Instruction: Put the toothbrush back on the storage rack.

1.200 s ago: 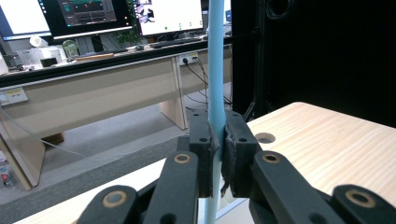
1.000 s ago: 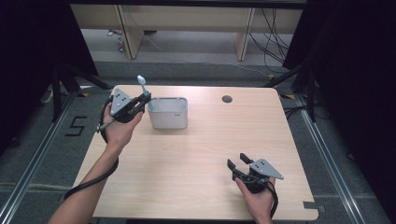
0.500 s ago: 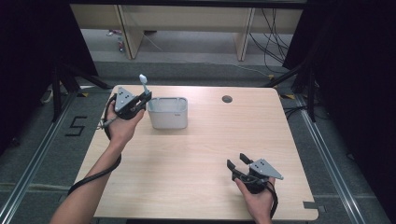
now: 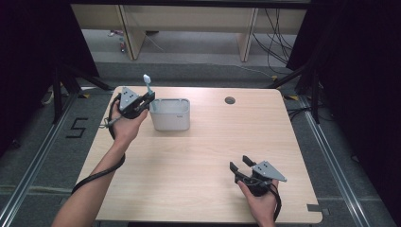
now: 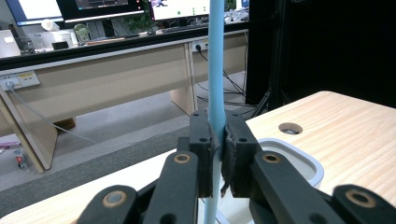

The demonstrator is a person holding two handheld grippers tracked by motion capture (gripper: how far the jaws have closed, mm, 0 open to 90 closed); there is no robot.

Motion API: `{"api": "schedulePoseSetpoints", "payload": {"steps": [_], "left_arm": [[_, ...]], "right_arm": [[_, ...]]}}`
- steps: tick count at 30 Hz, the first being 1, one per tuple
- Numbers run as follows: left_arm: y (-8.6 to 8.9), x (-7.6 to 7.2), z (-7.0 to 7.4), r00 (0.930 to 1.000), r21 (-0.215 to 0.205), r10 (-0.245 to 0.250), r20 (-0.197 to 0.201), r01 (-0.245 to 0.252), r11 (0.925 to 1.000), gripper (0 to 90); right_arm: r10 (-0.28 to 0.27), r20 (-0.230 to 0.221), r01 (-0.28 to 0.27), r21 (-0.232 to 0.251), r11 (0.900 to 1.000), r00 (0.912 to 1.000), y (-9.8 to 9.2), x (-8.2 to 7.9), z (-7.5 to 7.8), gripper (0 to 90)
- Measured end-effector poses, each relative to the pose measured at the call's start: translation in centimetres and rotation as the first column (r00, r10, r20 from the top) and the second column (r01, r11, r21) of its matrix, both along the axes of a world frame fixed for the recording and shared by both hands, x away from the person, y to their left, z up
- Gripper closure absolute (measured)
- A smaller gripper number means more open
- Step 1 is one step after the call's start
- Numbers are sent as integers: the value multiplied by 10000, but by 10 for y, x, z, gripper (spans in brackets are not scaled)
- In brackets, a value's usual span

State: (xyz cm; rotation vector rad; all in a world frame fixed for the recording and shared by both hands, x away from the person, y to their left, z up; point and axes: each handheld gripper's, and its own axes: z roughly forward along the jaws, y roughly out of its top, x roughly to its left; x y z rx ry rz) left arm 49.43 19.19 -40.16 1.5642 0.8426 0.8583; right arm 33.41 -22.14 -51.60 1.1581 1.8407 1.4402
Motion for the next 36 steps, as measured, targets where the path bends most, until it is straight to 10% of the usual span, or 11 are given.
{"api": "schedulePoseSetpoints", "payload": {"steps": [36], "left_arm": [[-4,12,-22,9962,170,187,-849,-173,9997,830]], "right_arm": [[192,-295,-188,128,9997,9994,0,0,0,389]]}}
